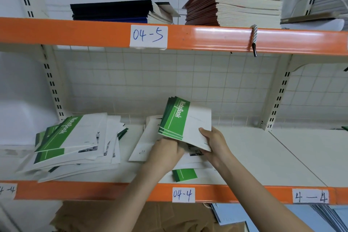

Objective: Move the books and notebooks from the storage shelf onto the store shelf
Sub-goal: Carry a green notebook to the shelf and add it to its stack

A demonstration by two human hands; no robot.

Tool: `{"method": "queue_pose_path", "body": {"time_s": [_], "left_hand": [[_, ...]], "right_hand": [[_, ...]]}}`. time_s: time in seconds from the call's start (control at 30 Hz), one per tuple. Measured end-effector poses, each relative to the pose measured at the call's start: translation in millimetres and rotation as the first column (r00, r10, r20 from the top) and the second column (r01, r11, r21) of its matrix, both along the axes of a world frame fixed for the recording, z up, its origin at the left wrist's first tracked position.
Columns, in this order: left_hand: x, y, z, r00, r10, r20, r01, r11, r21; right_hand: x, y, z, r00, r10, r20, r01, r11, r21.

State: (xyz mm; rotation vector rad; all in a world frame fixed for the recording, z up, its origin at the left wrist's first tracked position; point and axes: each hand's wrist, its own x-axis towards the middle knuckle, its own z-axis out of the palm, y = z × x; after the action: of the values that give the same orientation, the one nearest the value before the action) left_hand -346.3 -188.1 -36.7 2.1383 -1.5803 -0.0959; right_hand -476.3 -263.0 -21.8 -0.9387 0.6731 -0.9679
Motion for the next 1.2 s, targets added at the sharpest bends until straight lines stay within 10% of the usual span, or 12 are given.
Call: {"method": "queue_pose_path", "body": {"time_s": [0.17, 0.3, 0.4, 0.5, 0.63, 0.7, 1.0, 1.2], "left_hand": [[20, 8, 15, 0.844, -0.041, -0.534, -0.168, 0.927, -0.336], [39, 9, 21, 0.102, -0.409, -0.907, -0.452, 0.793, -0.408], [33, 17, 25, -0.11, -0.45, -0.886, -0.451, 0.817, -0.359], [26, 22, 28, 0.003, -0.328, -0.945, -0.28, 0.907, -0.315], [33, 21, 29, 0.625, -0.15, -0.766, -0.083, 0.963, -0.257], [35, 18, 31, 0.744, -0.128, -0.656, -0.066, 0.963, -0.263], [24, -12, 14, 0.642, -0.255, -0.723, -0.159, 0.878, -0.451], [18, -8, 1, 0.762, -0.157, -0.629, -0.085, 0.937, -0.338]], "right_hand": [[-4, 2, -1, 1.0, -0.013, 0.024, 0.012, 1.0, 0.01], [0, 2, -1, 0.998, -0.068, -0.014, 0.067, 0.996, -0.052], [6, 0, 2, 0.997, -0.063, -0.042, 0.058, 0.992, -0.111], [11, 0, 2, 0.998, -0.005, -0.057, -0.004, 0.988, -0.152], [12, 0, 1, 0.99, -0.054, -0.132, 0.012, 0.953, -0.303], [11, -4, 4, 0.978, -0.118, -0.17, 0.036, 0.907, -0.42], [18, -9, -8, 0.958, -0.22, -0.183, 0.1, 0.855, -0.509], [12, -10, -31, 0.891, -0.256, -0.374, 0.003, 0.829, -0.56]]}}
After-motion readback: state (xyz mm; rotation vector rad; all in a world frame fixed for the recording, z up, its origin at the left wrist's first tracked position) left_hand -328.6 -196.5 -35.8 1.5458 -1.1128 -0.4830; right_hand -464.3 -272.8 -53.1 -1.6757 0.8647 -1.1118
